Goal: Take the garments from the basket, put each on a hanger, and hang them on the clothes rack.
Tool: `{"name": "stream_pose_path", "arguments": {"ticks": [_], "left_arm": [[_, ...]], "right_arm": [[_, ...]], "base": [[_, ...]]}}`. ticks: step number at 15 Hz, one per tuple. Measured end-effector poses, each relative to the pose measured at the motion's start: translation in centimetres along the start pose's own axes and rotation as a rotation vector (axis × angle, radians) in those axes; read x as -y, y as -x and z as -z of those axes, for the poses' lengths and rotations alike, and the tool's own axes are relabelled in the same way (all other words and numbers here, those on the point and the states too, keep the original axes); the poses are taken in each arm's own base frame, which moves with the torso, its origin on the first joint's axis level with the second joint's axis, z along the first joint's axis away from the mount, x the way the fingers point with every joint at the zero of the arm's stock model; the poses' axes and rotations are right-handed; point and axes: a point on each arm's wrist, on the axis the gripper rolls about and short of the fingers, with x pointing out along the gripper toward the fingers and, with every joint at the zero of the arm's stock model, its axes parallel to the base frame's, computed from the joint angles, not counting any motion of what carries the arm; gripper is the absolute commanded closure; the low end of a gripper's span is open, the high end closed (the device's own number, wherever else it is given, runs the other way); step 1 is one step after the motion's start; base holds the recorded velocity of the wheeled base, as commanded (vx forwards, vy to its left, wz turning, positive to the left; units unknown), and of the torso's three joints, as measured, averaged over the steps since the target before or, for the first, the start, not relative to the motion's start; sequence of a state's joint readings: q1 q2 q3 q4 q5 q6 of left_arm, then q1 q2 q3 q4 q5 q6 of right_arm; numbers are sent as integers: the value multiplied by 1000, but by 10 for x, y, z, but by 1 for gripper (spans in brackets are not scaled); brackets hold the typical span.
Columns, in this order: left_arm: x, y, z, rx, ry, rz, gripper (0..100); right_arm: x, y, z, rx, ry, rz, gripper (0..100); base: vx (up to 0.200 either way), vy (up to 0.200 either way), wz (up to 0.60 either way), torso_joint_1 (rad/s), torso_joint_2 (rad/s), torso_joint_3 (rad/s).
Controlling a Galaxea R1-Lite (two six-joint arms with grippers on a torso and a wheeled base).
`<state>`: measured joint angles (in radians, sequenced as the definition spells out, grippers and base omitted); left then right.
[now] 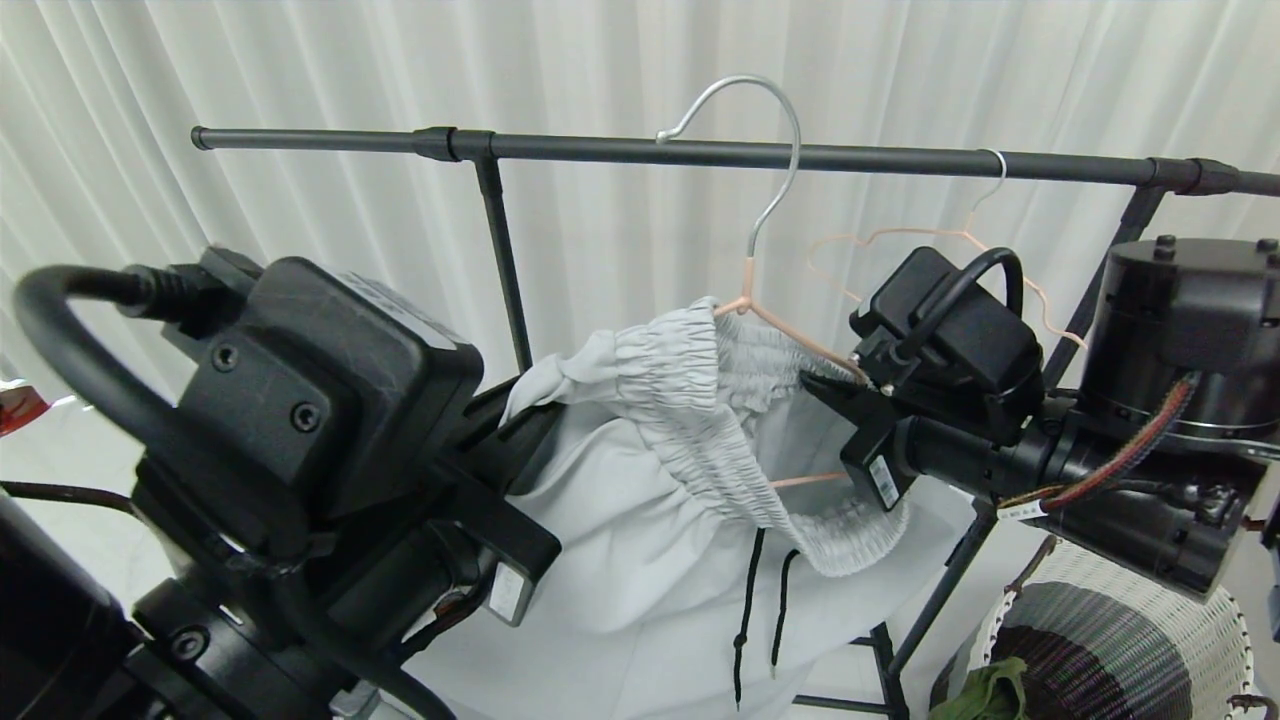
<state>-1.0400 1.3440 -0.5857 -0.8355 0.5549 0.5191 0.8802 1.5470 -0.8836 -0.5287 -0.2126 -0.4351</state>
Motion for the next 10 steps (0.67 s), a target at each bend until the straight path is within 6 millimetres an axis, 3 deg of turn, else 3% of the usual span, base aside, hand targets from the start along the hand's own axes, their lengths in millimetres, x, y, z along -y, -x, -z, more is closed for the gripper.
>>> {"name": "stream_pose_path", "arguments": {"ticks": [5,6,10], "left_arm": [[1,0,1,1,-9,4,100],[1,0,1,1,-11,5,0],[1,4,5,-6,-18,10,0]], "right_arm": [[1,0,-1,4,-1,5,100],[1,1,-1,3,-1,8,100],[4,4,-4,11,33,24,100]], "base": [[0,0,0,0,0,0],[0,0,0,0,0,0],[0,0,0,0,0,0]]}}
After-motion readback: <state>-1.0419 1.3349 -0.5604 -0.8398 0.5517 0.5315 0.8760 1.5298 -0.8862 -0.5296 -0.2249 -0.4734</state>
